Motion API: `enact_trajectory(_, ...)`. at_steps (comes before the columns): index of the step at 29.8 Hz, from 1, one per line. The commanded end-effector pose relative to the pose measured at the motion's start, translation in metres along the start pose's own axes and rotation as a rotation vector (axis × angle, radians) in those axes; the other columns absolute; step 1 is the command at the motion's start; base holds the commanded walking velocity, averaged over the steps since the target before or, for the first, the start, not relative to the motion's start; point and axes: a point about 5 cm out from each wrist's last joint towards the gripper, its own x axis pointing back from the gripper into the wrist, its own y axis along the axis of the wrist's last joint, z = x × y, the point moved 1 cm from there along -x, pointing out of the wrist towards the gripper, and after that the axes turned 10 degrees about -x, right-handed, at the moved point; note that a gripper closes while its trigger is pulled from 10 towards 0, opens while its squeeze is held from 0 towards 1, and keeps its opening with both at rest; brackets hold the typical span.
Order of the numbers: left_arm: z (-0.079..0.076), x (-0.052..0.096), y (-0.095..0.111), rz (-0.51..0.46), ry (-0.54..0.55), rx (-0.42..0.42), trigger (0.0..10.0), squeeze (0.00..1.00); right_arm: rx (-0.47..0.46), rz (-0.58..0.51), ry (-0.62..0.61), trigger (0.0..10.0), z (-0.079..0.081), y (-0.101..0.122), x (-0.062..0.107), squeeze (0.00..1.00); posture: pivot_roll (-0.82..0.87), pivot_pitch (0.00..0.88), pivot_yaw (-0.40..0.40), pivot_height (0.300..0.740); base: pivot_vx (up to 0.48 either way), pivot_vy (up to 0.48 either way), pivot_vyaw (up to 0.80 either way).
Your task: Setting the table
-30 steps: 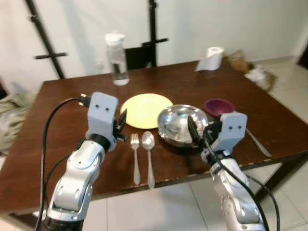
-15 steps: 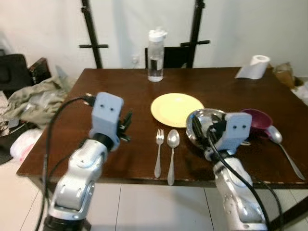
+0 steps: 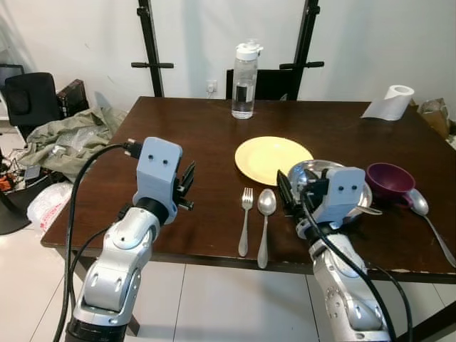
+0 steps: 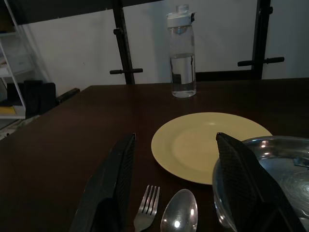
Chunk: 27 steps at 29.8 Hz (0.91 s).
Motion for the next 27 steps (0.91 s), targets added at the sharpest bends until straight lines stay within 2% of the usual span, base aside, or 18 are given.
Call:
enact_trajectory(1,0.000,0.001,-0.006,0.030,0.003,-0.011,10.0,0.00,-0.011,0.048,0.014,10.0,0.000,-0.008,0.003,0.00,0.05,0.076,0.106,0.740,0.000,0.000,0.00)
enact_trajectory(3,0.000,0.001,-0.006,0.031,0.003,-0.011,10.0,0.00,-0.010,0.061,0.023,10.0,0.001,-0.009,0.003,0.00,0.05,0.076,0.106,0.740,0.000,0.000,0.00)
enact_trajectory(4,0.000,0.000,-0.006,0.032,0.000,-0.016,10.0,0.00,0.017,0.139,0.026,10.0,0.000,-0.022,0.003,0.00,0.05,0.077,0.103,0.740,0.000,0.000,0.00)
enact_trajectory(5,0.000,0.000,-0.006,0.032,0.000,-0.016,10.0,0.00,0.017,0.139,0.026,10.0,0.000,-0.022,0.003,0.00,0.05,0.077,0.103,0.740,0.000,0.000,0.00)
enact_trajectory(7,0.002,-0.002,-0.007,0.037,-0.008,-0.027,10.0,0.00,0.039,0.205,-0.005,10.0,-0.005,-0.033,0.002,0.00,0.05,0.080,0.101,0.740,0.000,0.000,0.00)
enact_trajectory(8,0.002,-0.002,-0.007,0.037,-0.008,-0.027,10.0,0.00,0.039,0.205,-0.005,10.0,-0.005,-0.033,0.002,0.00,0.05,0.080,0.101,0.740,0.000,0.000,0.00)
enact_trajectory(9,0.005,-0.004,-0.009,0.057,-0.026,-0.039,10.0,0.00,0.051,0.283,-0.066,10.0,-0.014,-0.043,0.000,0.00,0.06,0.081,0.101,0.740,0.000,0.000,0.00)
enact_trajectory(10,0.005,-0.004,-0.009,0.057,-0.026,-0.039,10.0,0.00,0.051,0.283,-0.066,10.0,-0.014,-0.043,0.000,0.00,0.06,0.081,0.101,0.740,0.000,0.000,0.00)
enact_trajectory(12,0.008,-0.006,-0.011,0.079,-0.114,-0.062,10.0,0.00,0.021,0.321,-0.117,10.0,-0.020,-0.047,-0.005,0.00,0.06,0.101,0.105,0.740,0.000,0.000,0.00)
enact_trajectory(13,0.008,-0.006,-0.011,0.079,-0.114,-0.062,10.0,0.00,0.021,0.321,-0.117,10.0,-0.020,-0.047,-0.005,0.00,0.06,0.101,0.105,0.740,0.000,0.000,0.00)
enact_trajectory(14,0.009,-0.008,-0.014,0.099,-0.183,-0.075,10.0,0.00,-0.005,0.354,-0.127,10.0,-0.021,-0.050,-0.008,0.00,0.07,0.116,0.104,0.740,0.000,0.000,0.00)
enact_trajectory(16,0.010,-0.008,-0.016,0.106,-0.215,-0.081,10.0,0.00,-0.019,0.366,-0.126,10.0,-0.020,-0.051,-0.009,0.00,0.07,0.116,0.104,0.740,0.000,0.000,0.00)
enact_trajectory(17,0.010,-0.011,-0.017,0.119,-0.280,-0.068,10.0,0.00,-0.032,0.381,-0.122,10.0,-0.019,-0.052,-0.010,0.00,0.08,0.135,0.102,0.740,0.000,0.000,0.00)
enact_trajectory(19,0.010,-0.016,-0.015,0.114,-0.399,-0.056,10.0,0.00,-0.013,0.398,-0.115,10.0,-0.017,-0.054,-0.014,0.00,0.08,0.148,0.107,0.740,0.000,0.000,0.00)
enact_trajectory(20,0.010,-0.016,-0.015,0.114,-0.399,-0.056,10.0,0.00,-0.013,0.398,-0.115,10.0,-0.017,-0.054,-0.014,0.00,0.08,0.148,0.107,0.740,0.000,0.000,0.00)
enact_trajectory(24,0.015,-0.016,0.001,0.056,-0.598,0.003,10.0,0.00,0.005,0.387,-0.157,10.0,-0.016,-0.050,-0.018,0.00,0.09,0.180,0.121,0.740,0.000,0.000,0.00)
enact_trajectory(27,0.017,-0.017,0.006,0.040,-0.627,0.011,10.0,0.00,0.013,0.389,-0.169,10.0,-0.016,-0.049,-0.017,0.00,0.09,0.188,0.123,0.740,0.000,0.000,0.00)
